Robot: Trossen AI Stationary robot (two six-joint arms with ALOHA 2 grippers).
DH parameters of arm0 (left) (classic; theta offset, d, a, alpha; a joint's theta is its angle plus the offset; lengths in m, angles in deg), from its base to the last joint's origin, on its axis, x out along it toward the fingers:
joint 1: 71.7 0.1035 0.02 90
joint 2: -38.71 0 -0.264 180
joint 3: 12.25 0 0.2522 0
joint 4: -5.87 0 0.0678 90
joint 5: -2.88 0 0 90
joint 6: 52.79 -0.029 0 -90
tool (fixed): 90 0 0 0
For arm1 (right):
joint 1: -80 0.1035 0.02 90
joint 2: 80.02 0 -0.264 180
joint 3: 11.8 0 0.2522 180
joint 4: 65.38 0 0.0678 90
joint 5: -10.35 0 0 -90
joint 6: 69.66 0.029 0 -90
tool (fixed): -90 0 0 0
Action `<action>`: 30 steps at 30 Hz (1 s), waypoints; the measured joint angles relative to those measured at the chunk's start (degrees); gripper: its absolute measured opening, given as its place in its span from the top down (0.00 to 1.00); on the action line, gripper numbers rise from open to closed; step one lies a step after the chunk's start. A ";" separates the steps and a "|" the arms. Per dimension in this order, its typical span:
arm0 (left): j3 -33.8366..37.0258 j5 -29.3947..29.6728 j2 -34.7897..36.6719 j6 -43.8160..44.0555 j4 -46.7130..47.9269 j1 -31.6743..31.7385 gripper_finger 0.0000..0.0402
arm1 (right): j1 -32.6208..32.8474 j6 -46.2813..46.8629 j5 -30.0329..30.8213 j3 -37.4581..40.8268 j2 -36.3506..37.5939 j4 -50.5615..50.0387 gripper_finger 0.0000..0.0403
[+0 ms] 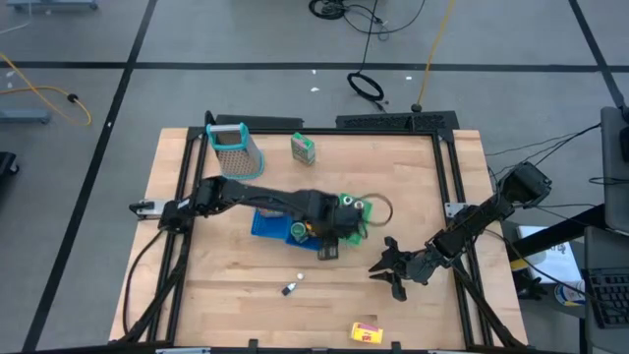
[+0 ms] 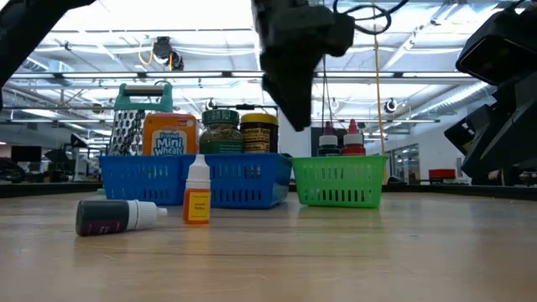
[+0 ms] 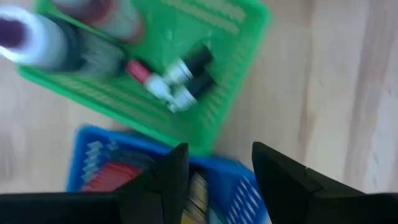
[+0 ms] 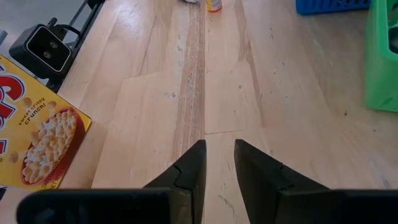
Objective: Pick & Place Kitchen Items
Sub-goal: Put the yellow food color into the green bin
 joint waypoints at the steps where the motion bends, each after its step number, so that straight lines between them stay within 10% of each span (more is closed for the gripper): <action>1: 0.02 0.65 0.00 0.18 0.90 -1.05 0.55 | 0.00 0.00 0.00 0.00 0.00 0.00 0.81; 30: 3.40 4.16 0.04 14.10 10.81 -17.93 0.55 | 0.00 1.62 -0.17 0.02 0.00 0.02 0.81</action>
